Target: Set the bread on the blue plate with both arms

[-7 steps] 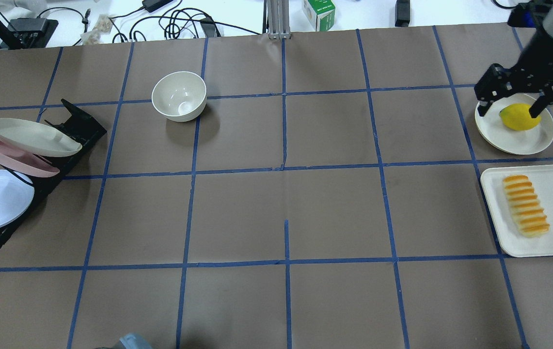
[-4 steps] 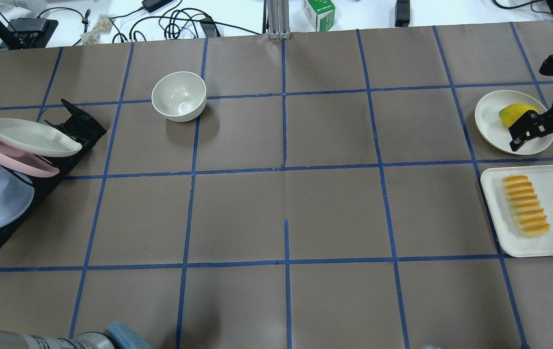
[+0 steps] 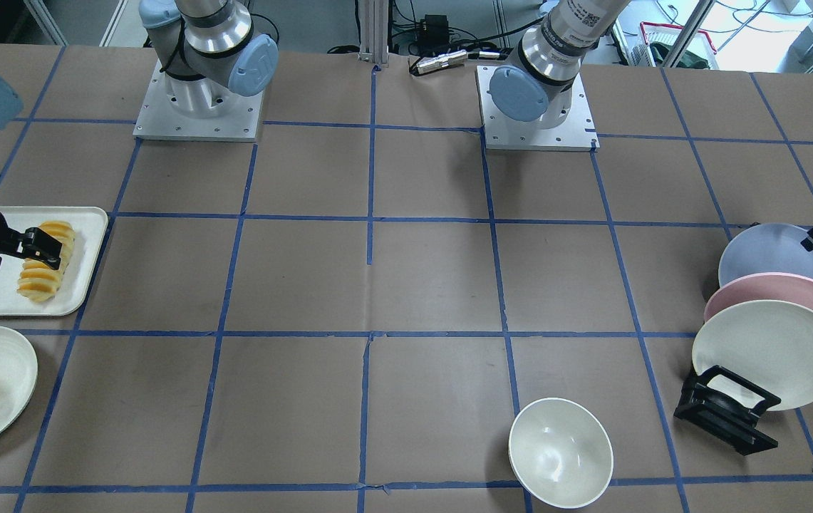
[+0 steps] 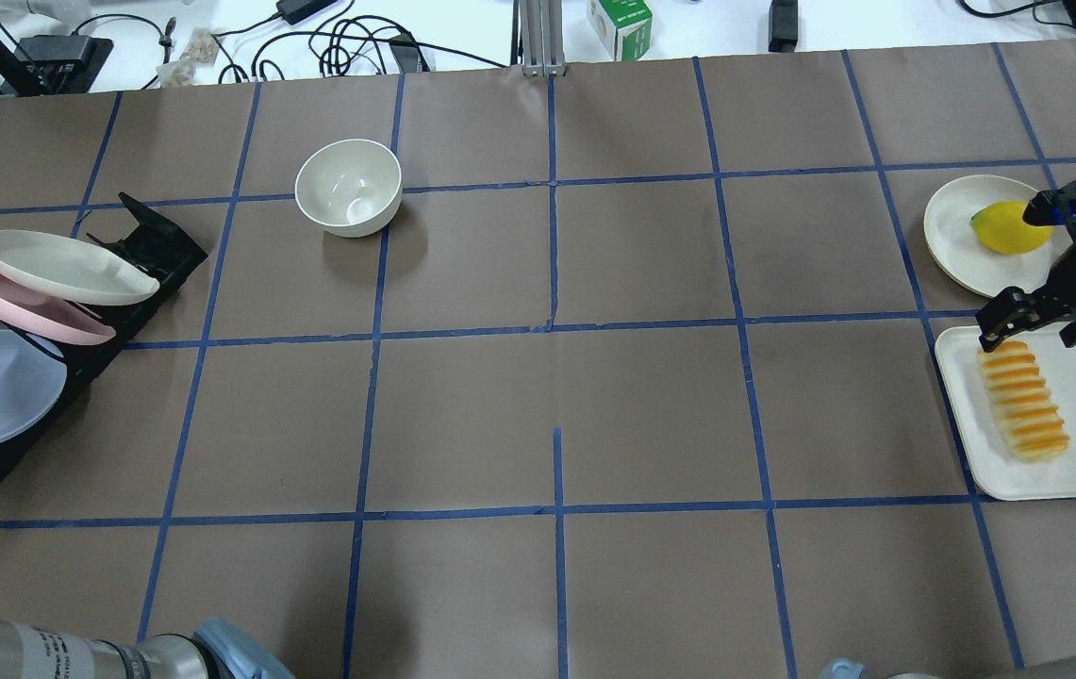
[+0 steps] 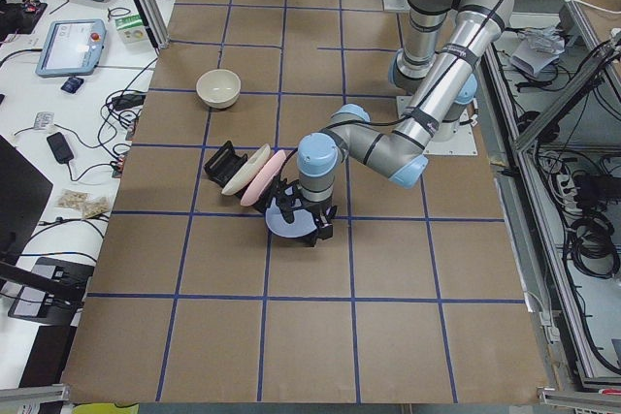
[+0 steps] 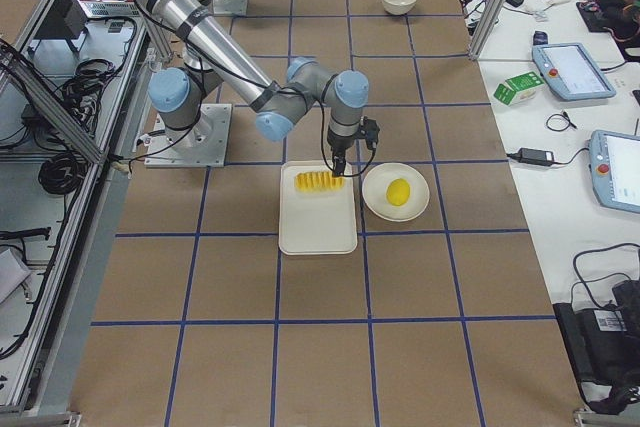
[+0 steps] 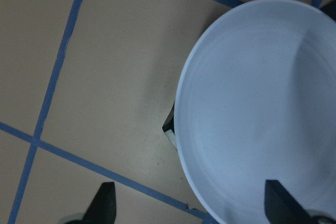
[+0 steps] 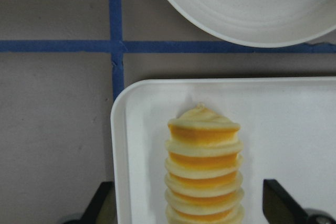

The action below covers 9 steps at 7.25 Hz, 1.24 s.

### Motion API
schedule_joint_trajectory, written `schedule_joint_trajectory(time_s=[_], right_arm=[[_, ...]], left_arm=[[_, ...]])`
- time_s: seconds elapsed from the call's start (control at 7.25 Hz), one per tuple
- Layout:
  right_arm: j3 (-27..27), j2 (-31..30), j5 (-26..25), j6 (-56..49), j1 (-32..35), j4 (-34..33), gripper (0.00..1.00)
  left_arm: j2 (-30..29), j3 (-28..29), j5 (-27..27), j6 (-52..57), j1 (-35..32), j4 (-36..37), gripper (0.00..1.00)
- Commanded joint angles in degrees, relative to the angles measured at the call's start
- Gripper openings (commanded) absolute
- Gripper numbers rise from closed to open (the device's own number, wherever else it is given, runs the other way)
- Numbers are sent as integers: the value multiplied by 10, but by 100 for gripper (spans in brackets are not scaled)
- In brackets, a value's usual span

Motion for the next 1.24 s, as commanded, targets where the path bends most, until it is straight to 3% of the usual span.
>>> schedule_joint_trajectory(time_s=[0.0,0.14,0.55,0.69,0.83,0.97,1.1], right_arm=[[3,28,-1,-11,-9,-12,100],[3,39,-2,-11,-9,-15,100],[3,62,-22,-12,-9,-15,100],[3,66,-23,-12,-9,-15,92],[2,66,-24,-8,-9,-15,50],[2,66,-24,-9,-9,-12,20],[-2,59,-29,-7,-9,-4,14]], left_arm=[[-9,-3,23,-2,1,3,97],[-7,-3,24,-1,3,-3,96],[-20,3,20,-8,2,-1,70],[-23,9,21,-7,2,-2,51],[-25,11,21,-6,2,-2,49],[-28,10,21,-7,3,-2,49],[-28,10,21,-6,2,-3,38]])
